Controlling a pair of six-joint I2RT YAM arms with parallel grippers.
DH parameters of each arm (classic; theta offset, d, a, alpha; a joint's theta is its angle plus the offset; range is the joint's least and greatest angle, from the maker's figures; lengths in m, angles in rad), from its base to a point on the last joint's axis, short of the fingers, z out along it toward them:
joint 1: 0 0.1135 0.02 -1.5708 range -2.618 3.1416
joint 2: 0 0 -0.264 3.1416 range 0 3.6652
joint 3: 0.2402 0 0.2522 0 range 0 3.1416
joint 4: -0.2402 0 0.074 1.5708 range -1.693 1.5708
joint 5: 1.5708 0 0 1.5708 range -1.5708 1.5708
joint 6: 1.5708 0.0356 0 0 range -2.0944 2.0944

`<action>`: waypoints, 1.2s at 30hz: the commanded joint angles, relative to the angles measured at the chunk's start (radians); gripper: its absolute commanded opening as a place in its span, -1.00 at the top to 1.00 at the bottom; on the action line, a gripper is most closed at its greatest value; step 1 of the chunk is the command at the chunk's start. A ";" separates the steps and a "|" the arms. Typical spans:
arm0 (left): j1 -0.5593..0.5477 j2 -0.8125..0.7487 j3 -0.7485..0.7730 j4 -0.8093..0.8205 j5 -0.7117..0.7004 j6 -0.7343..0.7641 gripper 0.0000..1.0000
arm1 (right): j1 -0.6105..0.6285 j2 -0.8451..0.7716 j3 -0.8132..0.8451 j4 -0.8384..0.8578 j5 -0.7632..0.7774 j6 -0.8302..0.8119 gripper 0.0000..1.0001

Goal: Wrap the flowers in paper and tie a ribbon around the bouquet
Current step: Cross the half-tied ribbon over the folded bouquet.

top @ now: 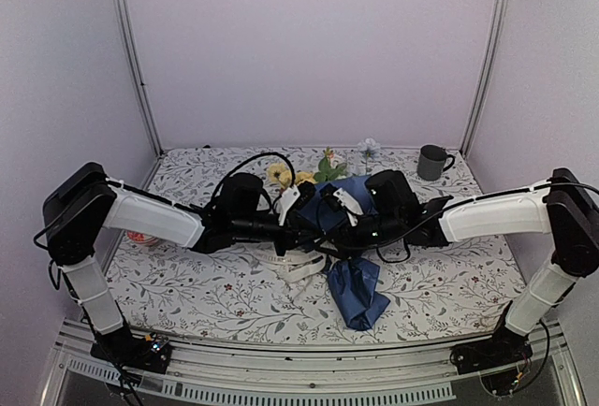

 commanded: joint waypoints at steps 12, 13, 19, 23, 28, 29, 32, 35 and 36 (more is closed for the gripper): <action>0.008 -0.034 -0.006 0.031 -0.020 0.010 0.25 | -0.001 0.062 0.040 -0.007 0.034 0.019 1.00; 0.008 -0.049 -0.025 0.056 -0.025 0.015 0.14 | -0.004 0.062 0.040 -0.010 0.038 0.024 1.00; -0.067 -0.190 -0.233 0.219 -0.223 0.123 0.24 | -0.036 0.064 0.070 -0.044 -0.021 0.144 1.00; -0.171 -0.111 -0.167 0.047 -0.345 0.205 0.26 | -0.053 0.071 0.075 -0.053 -0.073 0.254 1.00; -0.204 0.000 -0.109 0.032 -0.441 0.231 0.02 | -0.052 0.078 0.073 -0.048 -0.091 0.299 0.99; -0.204 0.017 -0.096 0.031 -0.459 0.233 0.01 | -0.052 0.079 0.072 -0.048 -0.090 0.301 0.99; -0.206 0.062 -0.047 -0.004 -0.497 0.250 0.01 | -0.054 0.078 0.071 -0.047 -0.092 0.306 0.99; -0.206 0.094 -0.013 -0.023 -0.508 0.253 0.16 | -0.052 0.073 0.071 -0.046 -0.092 0.309 1.00; -0.208 0.098 -0.008 -0.026 -0.502 0.253 0.29 | -0.053 0.072 0.069 -0.046 -0.092 0.309 1.00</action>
